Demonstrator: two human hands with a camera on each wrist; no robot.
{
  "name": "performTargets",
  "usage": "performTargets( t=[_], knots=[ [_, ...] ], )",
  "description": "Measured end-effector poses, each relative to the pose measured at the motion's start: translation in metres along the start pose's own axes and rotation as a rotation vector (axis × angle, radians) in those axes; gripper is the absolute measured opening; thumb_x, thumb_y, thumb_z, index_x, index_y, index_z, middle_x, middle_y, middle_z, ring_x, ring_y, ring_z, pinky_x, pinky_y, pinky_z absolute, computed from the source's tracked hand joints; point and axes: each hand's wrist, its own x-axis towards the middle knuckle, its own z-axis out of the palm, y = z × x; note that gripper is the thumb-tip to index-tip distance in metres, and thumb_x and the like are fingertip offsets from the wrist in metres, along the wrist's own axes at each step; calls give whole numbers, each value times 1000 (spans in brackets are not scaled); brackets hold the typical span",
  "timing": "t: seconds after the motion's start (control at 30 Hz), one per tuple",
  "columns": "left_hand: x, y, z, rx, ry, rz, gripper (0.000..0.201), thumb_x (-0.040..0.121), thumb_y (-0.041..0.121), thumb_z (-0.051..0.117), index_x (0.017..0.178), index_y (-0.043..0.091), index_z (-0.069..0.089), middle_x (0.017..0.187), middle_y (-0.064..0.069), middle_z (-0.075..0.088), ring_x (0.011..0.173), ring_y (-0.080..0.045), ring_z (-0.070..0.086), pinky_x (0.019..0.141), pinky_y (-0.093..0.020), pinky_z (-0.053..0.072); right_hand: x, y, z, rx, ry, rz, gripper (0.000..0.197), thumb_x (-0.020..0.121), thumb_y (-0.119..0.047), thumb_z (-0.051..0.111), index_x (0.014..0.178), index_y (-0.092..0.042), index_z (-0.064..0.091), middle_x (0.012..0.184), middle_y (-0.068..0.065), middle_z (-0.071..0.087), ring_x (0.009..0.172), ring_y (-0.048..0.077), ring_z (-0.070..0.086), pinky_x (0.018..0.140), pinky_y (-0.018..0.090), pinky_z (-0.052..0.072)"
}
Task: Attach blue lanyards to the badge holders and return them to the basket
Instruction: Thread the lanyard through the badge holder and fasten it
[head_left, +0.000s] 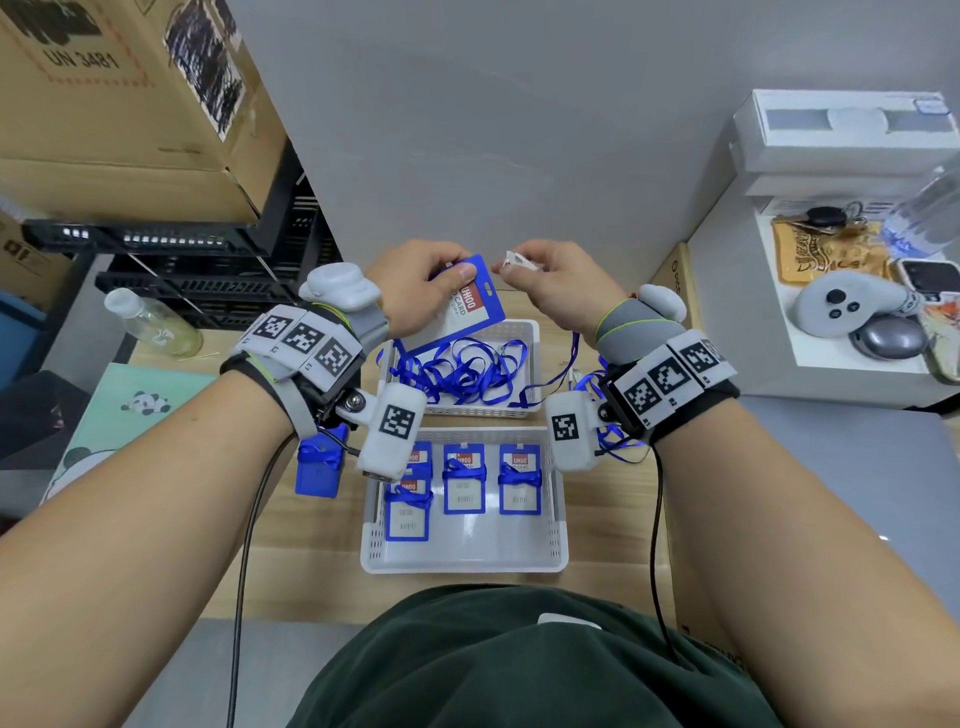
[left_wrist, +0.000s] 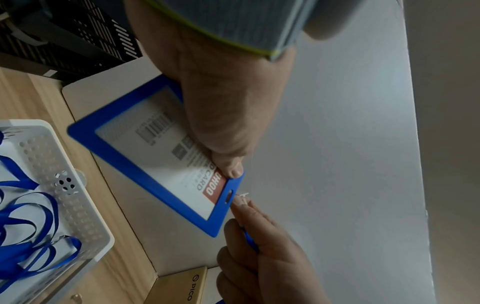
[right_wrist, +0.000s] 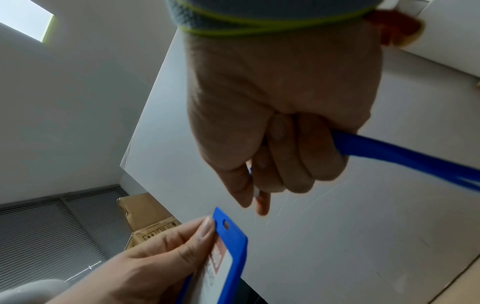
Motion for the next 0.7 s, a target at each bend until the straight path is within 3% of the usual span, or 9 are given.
performTargets(
  t=[0.13,0.23,0.33,0.4,0.5,0.6,0.7],
  knots=[
    [2,-1,1,22,0,15,21,100,32,48,105,24,67,93,3,71,86,-19,65,78,-34,51,0,2,1,44,-17,12,17,95,-29,56,105,-15,55,57,-5,50,35,0,38,40,15,30],
    [3,-1,0,38,3,21,21,99,32,49,105,25,68,94,3,72,86,-19,65,78,-33,51,-2,1,-3,-2,-79,-24,19,100,-27,51,108,-14,61,59,-3,50,34,0,38,37,9,27],
    [3,-1,1,52,4,28,22,99,32,49,107,24,68,95,2,72,86,-19,65,79,-33,51,0,2,-2,-45,-152,2,28,101,-30,47,111,-14,67,63,-5,47,41,2,36,42,15,29],
    [2,-1,0,54,4,26,22,99,33,48,108,25,67,94,4,71,85,-17,65,77,-31,50,0,1,2,6,-193,74,29,100,-28,46,114,-11,64,63,-4,43,46,10,32,43,22,26],
    [3,-1,0,54,13,31,22,99,32,49,107,24,68,92,5,70,85,-17,65,77,-31,49,-4,-3,5,90,-210,128,23,99,-21,42,119,-19,52,62,0,43,46,13,30,38,21,24],
    [3,-2,0,56,25,29,22,99,33,49,107,25,68,92,6,71,86,-17,65,77,-29,48,-6,-4,5,103,-189,118,11,99,-21,43,105,-19,52,62,0,44,44,12,31,39,22,23],
    [2,-2,0,49,23,25,22,99,34,49,106,27,69,89,8,69,85,-15,65,76,-27,48,-5,-2,3,-17,-150,19,18,98,-21,48,86,-18,61,62,-4,53,41,3,38,45,19,30]
  ],
)
